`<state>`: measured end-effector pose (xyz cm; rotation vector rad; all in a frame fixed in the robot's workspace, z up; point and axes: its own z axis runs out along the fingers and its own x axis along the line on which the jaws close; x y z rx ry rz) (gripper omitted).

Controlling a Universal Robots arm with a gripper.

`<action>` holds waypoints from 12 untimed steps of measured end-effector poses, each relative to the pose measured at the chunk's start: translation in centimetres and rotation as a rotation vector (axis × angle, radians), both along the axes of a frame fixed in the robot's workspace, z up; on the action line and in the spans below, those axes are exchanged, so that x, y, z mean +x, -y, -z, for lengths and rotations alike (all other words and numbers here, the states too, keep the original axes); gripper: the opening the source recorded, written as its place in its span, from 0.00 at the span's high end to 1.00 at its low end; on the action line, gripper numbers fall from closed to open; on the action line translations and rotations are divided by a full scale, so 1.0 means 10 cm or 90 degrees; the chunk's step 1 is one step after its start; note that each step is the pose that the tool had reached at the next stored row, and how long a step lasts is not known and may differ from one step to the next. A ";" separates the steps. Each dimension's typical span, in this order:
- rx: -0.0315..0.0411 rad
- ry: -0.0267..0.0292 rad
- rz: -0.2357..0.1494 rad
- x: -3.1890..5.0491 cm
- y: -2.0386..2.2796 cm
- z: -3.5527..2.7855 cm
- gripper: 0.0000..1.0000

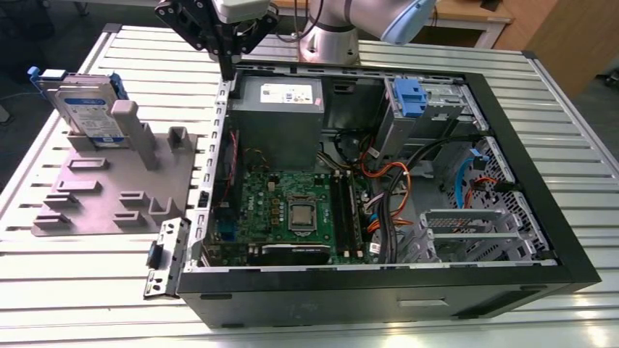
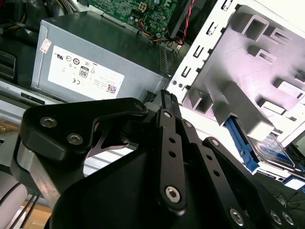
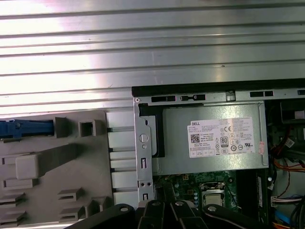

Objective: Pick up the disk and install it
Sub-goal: 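Reach for the disk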

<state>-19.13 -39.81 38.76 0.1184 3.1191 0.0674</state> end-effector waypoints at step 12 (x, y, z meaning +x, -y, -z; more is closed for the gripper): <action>0.0000 0.0000 0.000 -0.028 0.000 0.000 0.89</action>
